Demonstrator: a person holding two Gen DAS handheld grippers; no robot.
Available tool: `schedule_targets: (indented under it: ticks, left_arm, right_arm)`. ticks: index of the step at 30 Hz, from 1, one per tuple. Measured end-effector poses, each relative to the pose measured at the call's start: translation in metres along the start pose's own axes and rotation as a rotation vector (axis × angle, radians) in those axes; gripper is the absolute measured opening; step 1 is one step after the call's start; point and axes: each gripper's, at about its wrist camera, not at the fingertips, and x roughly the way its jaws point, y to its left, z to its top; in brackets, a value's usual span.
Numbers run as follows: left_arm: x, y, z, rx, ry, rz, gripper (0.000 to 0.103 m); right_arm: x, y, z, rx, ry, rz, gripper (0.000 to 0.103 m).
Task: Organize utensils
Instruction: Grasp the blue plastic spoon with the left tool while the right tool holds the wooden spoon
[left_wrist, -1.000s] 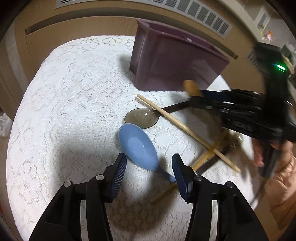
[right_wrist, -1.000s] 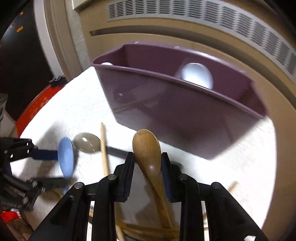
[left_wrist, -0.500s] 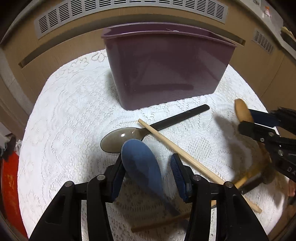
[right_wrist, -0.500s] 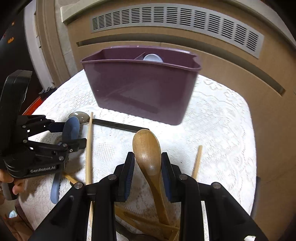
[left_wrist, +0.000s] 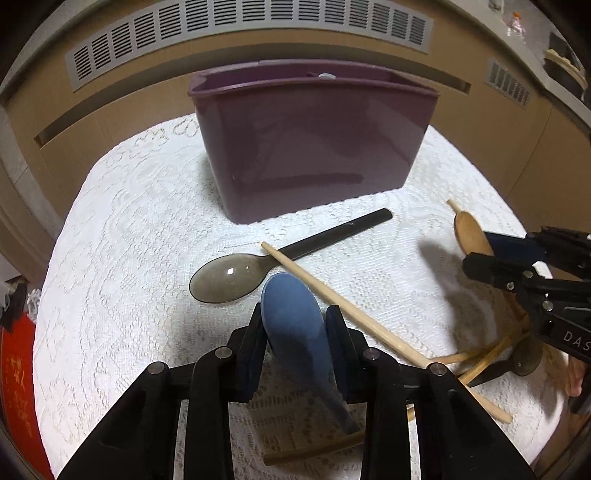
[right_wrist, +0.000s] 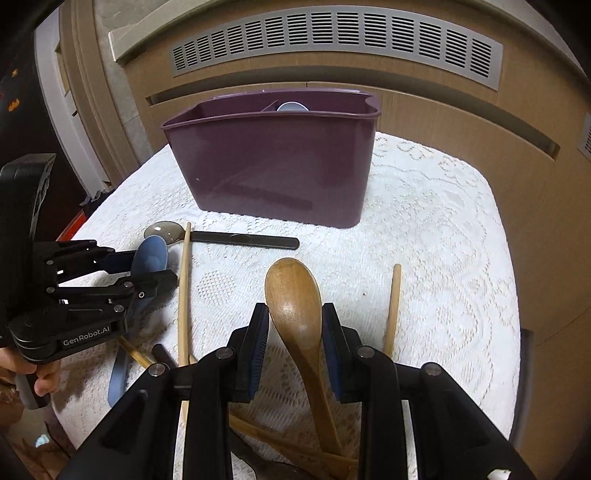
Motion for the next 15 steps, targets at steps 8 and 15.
schedule_targets:
  ticks: [8,15]
  left_arm:
    - [-0.019,0.0,-0.004,0.007,-0.067,-0.035,0.032]
    - [-0.042,0.0,-0.008,0.029,-0.142,-0.053,0.031]
  right_arm:
    - [-0.01,0.006,-0.003,0.0,-0.018,-0.036,0.027]
    - [-0.022,0.009,-0.004,0.014,-0.042,-0.048,0.027]
